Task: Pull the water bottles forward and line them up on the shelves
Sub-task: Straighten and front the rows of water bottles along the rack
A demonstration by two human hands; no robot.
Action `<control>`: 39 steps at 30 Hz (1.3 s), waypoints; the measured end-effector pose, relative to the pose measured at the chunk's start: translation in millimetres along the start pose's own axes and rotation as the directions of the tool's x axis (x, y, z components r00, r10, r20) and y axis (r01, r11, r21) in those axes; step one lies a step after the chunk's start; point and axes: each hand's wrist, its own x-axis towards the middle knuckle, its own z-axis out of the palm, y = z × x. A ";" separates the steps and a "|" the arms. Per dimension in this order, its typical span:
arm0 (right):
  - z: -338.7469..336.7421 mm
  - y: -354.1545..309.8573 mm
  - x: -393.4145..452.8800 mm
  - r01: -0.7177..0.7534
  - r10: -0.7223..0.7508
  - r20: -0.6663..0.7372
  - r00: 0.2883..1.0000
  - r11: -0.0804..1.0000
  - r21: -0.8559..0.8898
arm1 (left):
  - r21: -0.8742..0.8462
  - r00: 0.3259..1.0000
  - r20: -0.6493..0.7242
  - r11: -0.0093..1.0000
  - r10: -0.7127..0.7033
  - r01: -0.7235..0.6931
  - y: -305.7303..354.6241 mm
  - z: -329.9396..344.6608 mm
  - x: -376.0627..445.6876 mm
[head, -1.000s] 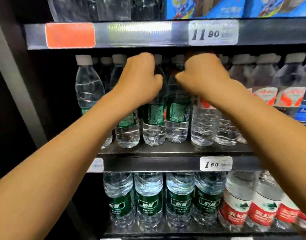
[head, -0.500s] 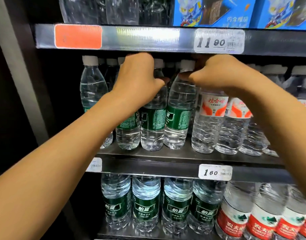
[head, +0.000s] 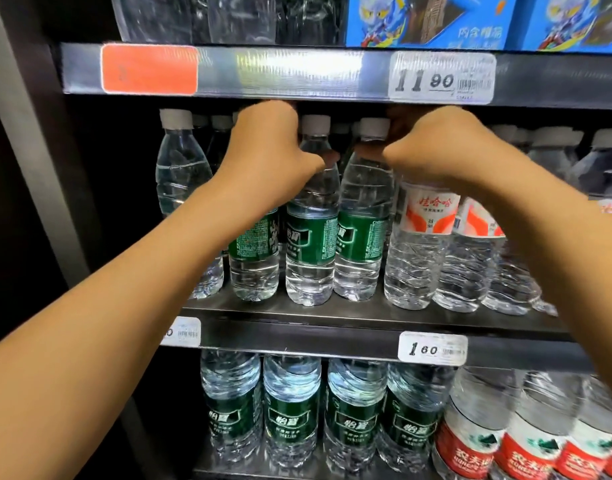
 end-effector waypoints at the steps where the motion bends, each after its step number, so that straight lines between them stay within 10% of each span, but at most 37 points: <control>1: -1.6 1.5 -0.5 -0.002 0.002 -0.001 1.000 0.999 0.032 | 0.010 1.000 -0.018 1.000 0.008 -0.007 1.2 1.4 -0.4; 13: 9.2 -2.5 -1.5 -0.008 0.005 -0.139 0.990 1.000 -0.021 | -0.188 0.979 0.141 0.967 -0.148 0.173 1.6 -0.6 -2.1; 22: 7.7 -2.6 4.0 0.002 -0.001 -0.091 0.996 1.000 0.009 | 0.038 0.998 -0.006 0.998 0.056 -0.056 6.4 -0.5 -7.1; 39: 5.9 2.9 -1.0 0.041 -0.042 -0.089 0.995 0.999 -0.006 | 0.001 0.998 0.057 1.000 0.017 -0.017 2.9 -0.6 -4.7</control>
